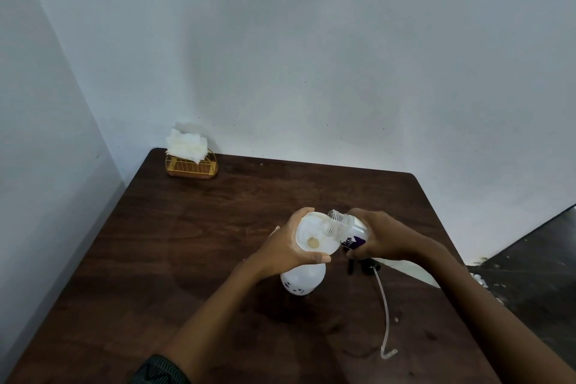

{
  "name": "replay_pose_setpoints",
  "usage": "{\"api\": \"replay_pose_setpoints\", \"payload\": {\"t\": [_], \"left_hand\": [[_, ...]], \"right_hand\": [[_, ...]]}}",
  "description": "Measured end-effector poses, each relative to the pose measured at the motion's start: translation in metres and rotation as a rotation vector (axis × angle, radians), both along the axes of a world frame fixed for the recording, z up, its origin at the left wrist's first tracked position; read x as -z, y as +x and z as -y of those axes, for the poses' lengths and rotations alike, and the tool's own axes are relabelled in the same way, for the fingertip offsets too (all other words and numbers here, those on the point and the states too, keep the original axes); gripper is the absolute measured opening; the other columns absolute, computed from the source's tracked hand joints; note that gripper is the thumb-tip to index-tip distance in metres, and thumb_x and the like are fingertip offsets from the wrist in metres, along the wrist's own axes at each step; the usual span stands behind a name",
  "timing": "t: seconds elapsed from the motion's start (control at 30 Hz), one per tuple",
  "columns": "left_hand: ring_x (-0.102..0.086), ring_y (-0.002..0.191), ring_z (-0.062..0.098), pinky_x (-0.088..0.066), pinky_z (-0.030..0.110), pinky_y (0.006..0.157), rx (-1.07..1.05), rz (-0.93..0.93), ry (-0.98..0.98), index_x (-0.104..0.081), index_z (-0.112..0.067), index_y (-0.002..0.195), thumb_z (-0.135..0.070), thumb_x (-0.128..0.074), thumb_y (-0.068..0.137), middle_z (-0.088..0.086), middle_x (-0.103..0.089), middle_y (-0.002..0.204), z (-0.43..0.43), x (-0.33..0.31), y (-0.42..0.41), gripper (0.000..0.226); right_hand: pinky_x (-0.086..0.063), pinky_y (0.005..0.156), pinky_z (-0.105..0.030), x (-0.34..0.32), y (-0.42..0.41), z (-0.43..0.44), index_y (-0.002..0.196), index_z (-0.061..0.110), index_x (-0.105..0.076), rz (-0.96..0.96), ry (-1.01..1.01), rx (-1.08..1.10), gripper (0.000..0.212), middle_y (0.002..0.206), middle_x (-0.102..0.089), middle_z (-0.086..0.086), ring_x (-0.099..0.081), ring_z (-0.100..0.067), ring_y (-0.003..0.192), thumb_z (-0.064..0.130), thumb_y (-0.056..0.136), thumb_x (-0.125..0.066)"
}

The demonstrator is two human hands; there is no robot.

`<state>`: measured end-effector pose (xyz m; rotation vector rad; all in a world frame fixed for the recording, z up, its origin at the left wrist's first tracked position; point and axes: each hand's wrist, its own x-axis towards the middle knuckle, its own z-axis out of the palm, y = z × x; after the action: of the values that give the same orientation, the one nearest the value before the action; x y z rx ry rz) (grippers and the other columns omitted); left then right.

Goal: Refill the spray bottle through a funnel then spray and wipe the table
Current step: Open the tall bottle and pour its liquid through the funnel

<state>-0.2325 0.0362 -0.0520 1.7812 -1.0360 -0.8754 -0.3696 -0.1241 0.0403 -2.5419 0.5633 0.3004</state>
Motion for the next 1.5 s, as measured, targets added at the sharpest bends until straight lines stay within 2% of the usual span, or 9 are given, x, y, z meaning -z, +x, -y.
{"api": "replay_pose_setpoints", "payload": {"t": [0.13, 0.3, 0.73, 1.03, 1.13, 1.3, 1.5], "left_hand": [[-0.037, 0.132, 0.014, -0.029, 0.050, 0.112, 0.002, 0.008, 0.006, -0.021, -0.043, 0.140, -0.070, -0.071, 0.050, -0.016, -0.036, 0.142, -0.0002, -0.0013, -0.0004, 0.106], [-0.036, 0.132, 0.014, -0.029, 0.050, 0.113, 0.001, 0.013, 0.019, -0.020, -0.046, 0.138, -0.070, -0.071, 0.051, -0.024, -0.035, 0.134, 0.0001, -0.0013, -0.0002, 0.104], [-0.037, 0.132, 0.015, -0.033, 0.050, 0.111, 0.002, 0.007, 0.008, -0.020, -0.047, 0.138, -0.072, -0.072, 0.050, -0.016, -0.035, 0.143, 0.0000, -0.0002, -0.0008, 0.105], [-0.036, 0.133, 0.015, -0.029, 0.052, 0.112, 0.014, 0.012, 0.005, -0.019, -0.045, 0.139, -0.072, -0.070, 0.052, -0.014, -0.034, 0.145, -0.0002, -0.0007, -0.0004, 0.105], [-0.034, 0.134, 0.015, -0.027, 0.053, 0.113, 0.021, 0.018, 0.005, -0.019, -0.044, 0.140, -0.072, -0.070, 0.052, -0.015, -0.033, 0.146, -0.0001, -0.0004, 0.0002, 0.105], [-0.035, 0.134, 0.014, -0.027, 0.051, 0.113, 0.023, 0.010, 0.013, -0.019, -0.044, 0.140, -0.071, -0.070, 0.051, -0.021, -0.035, 0.137, -0.0005, -0.0011, 0.0004, 0.106], [-0.034, 0.134, 0.015, -0.026, 0.051, 0.114, 0.023, 0.011, 0.026, -0.018, -0.045, 0.140, -0.070, -0.070, 0.052, -0.024, -0.032, 0.133, 0.0002, -0.0026, 0.0006, 0.105]], "right_hand": [[-0.052, 0.070, -0.030, 0.0004, -0.0003, 0.0003, 0.101, 0.026, -0.053, 0.002, 0.006, -0.004, 0.043, 0.092, -0.062, 0.007, -0.060, -0.012, 0.080, 0.026, 0.066, -0.079], [-0.051, 0.069, -0.026, 0.0004, 0.0000, 0.0006, 0.101, 0.027, -0.052, 0.000, 0.012, -0.010, 0.043, 0.092, -0.060, 0.009, -0.059, -0.011, 0.080, 0.026, 0.067, -0.079], [-0.048, 0.066, -0.023, 0.0018, 0.0002, 0.0027, 0.101, 0.027, -0.052, -0.006, 0.013, -0.015, 0.043, 0.094, -0.060, 0.007, -0.059, -0.010, 0.080, 0.026, 0.068, -0.079], [-0.049, 0.066, -0.022, 0.0022, 0.0011, 0.0031, 0.103, 0.029, -0.050, -0.020, 0.014, -0.014, 0.045, 0.096, -0.060, 0.008, -0.059, -0.010, 0.081, 0.026, 0.068, -0.079], [-0.050, 0.068, -0.024, 0.0011, 0.0013, 0.0024, 0.103, 0.028, -0.051, -0.021, 0.013, -0.014, 0.044, 0.096, -0.060, 0.008, -0.060, -0.011, 0.081, 0.026, 0.068, -0.079], [-0.056, 0.075, -0.039, 0.0004, 0.0001, 0.0018, 0.104, 0.024, -0.054, -0.013, -0.008, 0.000, 0.046, 0.096, -0.064, 0.003, -0.062, -0.014, 0.081, 0.029, 0.065, -0.079], [-0.056, 0.073, -0.035, -0.0006, -0.0018, 0.0006, 0.106, 0.023, -0.054, -0.018, -0.015, -0.022, 0.046, 0.096, -0.063, 0.004, -0.062, -0.013, 0.081, 0.029, 0.067, -0.078]]}}
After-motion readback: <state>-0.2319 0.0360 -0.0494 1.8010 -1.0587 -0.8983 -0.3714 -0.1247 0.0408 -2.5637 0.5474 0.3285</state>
